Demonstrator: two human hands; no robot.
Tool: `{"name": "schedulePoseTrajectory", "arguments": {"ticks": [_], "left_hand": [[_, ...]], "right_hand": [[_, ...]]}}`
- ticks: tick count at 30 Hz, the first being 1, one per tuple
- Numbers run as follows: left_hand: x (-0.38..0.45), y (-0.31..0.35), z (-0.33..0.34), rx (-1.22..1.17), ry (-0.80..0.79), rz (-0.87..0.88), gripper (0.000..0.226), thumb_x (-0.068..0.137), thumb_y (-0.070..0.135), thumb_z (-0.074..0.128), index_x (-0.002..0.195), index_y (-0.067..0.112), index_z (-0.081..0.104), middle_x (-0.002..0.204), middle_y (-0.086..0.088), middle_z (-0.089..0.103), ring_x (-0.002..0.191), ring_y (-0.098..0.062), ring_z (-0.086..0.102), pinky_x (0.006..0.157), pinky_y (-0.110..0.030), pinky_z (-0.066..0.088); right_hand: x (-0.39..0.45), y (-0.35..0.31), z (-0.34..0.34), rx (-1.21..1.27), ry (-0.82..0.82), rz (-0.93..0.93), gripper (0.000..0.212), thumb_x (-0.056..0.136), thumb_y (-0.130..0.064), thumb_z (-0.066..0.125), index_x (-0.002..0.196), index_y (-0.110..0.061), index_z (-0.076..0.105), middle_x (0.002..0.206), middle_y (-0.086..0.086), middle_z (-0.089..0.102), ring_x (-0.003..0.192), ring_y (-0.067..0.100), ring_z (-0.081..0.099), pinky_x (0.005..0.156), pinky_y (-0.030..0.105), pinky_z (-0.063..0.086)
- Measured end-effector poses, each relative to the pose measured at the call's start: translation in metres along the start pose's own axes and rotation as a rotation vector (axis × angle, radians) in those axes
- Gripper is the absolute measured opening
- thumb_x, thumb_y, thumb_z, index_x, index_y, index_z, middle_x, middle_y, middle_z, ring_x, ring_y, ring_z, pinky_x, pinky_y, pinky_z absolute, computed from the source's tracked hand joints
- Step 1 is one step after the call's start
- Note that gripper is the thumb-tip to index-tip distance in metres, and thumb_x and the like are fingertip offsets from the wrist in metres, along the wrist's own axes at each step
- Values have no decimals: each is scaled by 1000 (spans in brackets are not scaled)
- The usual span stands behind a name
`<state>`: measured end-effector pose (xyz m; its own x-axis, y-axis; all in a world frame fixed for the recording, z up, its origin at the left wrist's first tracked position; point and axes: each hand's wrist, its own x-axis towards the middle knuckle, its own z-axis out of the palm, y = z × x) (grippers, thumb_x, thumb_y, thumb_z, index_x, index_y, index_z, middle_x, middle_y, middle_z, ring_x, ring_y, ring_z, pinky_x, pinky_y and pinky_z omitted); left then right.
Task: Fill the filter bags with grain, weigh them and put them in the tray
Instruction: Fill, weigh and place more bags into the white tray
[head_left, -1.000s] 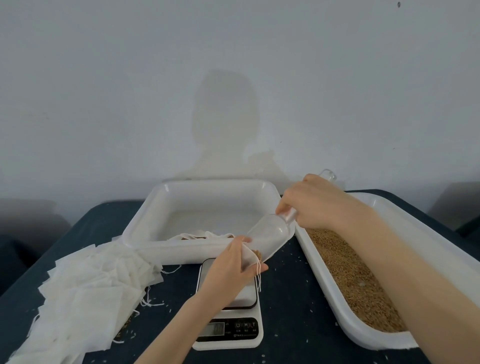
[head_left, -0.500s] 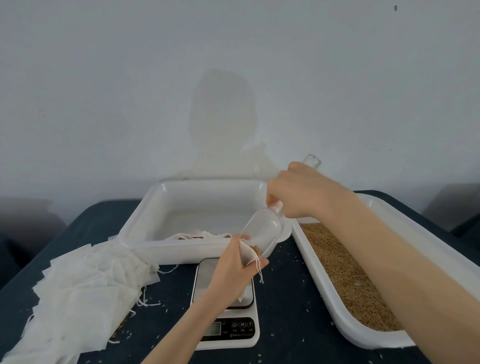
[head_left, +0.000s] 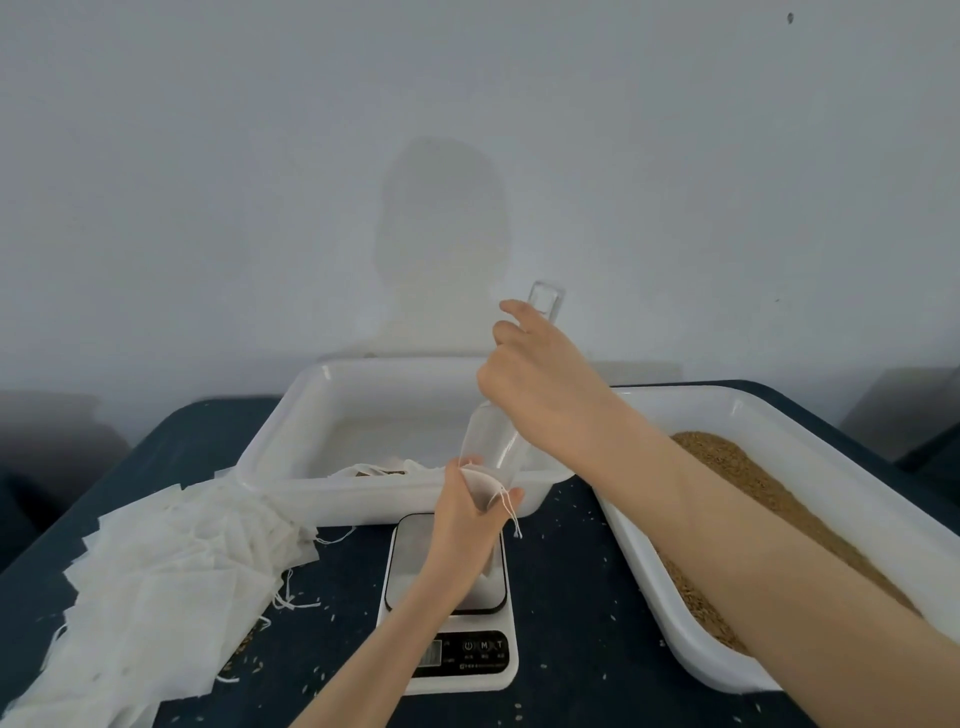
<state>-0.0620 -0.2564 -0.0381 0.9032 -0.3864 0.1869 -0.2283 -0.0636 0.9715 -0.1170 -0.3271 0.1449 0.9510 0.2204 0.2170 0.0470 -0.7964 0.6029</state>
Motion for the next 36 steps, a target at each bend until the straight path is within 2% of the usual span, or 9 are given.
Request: {"name": "schedulePoseTrajectory", "arguments": {"ticks": [10,12,14,18,22,25,28,32,36], "left_hand": [[8,1,-19,72,-67,18,35,89,4,61,118,18,48,91,9,61,89,-8,60,74,-13,48],[9,2,-20,61,-58,-1,27,93,8,58,114,22,49,90,8,62,90,-9,62,78,-16,50],[9,3,-19,137,-65,21,18,96,16,55,110,24,50,86,7,62,77,-6,57,63,-8,43],[9,2,-16,215,-92,75,7,99,21,48,103,23,53,84,1,58,71,-10,53,57,-10,39],[8,0,-15,200,-107,98,9,100,21,46,96,23,53,78,4,54,66,-7,47,58,-13,36],[8,-1,-15,168,-98,105,14,97,18,51,87,28,55,74,9,54,65,-4,47,57,-12,37],[6,-2,-19,143,-114,95,17,93,18,58,83,31,61,79,7,61,67,-10,59,58,-15,45],[1,-12,-35,366,-74,155,15,91,21,62,83,34,63,85,14,65,77,-1,62,73,-19,48],[-3,-27,-55,640,-84,181,11,92,23,61,93,32,66,92,16,66,86,-1,60,81,-20,47]], "right_hand": [[-49,46,64,302,-196,261,43,85,-6,52,111,-38,63,87,-13,64,89,14,59,74,25,41],[-62,48,79,341,-250,342,34,89,-13,53,112,-37,62,102,-10,68,94,16,63,78,33,52],[-75,49,90,376,-275,407,29,93,-21,51,115,-37,61,109,-8,68,99,19,64,81,38,54],[-105,53,104,615,-284,510,28,92,-40,58,119,-43,61,115,-15,66,104,12,64,84,32,52],[-132,67,119,871,-290,610,40,86,-25,69,122,-41,60,111,-18,66,88,0,61,84,26,51],[-153,77,134,991,-301,705,38,87,-18,68,122,-33,60,112,-12,66,85,9,66,82,25,54],[-175,85,160,905,-379,786,37,90,-18,65,126,-19,58,116,-7,63,93,8,57,89,24,46],[-192,80,187,799,-539,836,11,91,-19,63,100,-23,59,94,-10,59,79,-1,54,64,14,42],[-193,71,202,752,-670,771,2,94,-28,60,93,-27,59,101,-7,63,87,4,60,76,22,52]]}}
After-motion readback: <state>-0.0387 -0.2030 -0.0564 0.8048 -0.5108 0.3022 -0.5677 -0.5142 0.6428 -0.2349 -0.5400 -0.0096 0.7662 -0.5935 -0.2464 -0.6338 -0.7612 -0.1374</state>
